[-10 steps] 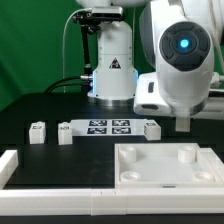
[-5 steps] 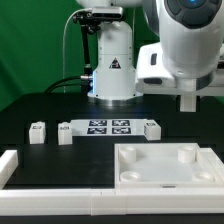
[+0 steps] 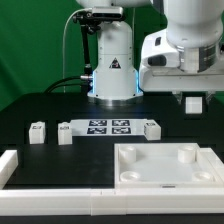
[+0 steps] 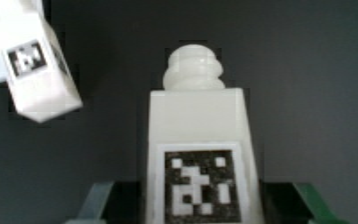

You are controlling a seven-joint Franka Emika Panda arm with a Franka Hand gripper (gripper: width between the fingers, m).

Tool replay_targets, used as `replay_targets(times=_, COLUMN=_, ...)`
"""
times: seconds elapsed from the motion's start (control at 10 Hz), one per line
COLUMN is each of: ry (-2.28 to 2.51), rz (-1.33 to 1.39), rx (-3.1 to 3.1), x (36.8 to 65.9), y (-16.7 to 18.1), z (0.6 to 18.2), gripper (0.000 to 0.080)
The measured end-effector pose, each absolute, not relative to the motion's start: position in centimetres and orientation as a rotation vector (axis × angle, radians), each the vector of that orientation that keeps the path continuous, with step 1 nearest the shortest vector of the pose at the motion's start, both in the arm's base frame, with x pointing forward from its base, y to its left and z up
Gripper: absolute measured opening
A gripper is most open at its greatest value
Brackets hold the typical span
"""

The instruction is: Assemble one leg

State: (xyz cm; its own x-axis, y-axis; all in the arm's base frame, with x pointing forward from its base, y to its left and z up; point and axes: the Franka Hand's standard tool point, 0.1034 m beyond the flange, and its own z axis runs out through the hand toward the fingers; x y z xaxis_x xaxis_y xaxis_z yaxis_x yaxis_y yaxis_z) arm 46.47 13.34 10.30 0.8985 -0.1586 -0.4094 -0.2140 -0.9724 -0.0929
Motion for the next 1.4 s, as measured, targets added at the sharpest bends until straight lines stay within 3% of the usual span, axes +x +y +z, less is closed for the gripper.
replay_targets(times=0.2, ry=0.252, rz=0.372, rx=-2.996, x=50.0, y=11.7, z=11.9, gripper=0.0290)
replay_targets(times=0.4, ry=0.257, rz=0.051, rx=-3.010, x=54.6, y=10.9, z=12.8, gripper=0.0290)
replay_targets(times=0.6, ry=0.254, rz=-0.204, rx=-2.991, x=57.3, y=11.3, z=13.4, gripper=0.0290)
replay_targets(times=0.8, ry=0.237, rz=-0.488, rx=-2.942, x=56.3, y=12.2, z=12.9, gripper=0.0290)
replay_targets(times=1.0, ry=0.190, rz=-0.484, rx=-2.953, x=56.4, y=12.2, z=12.5, gripper=0.0290)
replay_targets(times=1.4, ry=-0.087, rz=-0.610, rx=-2.974, x=62.0, y=11.1, z=12.6, gripper=0.0290)
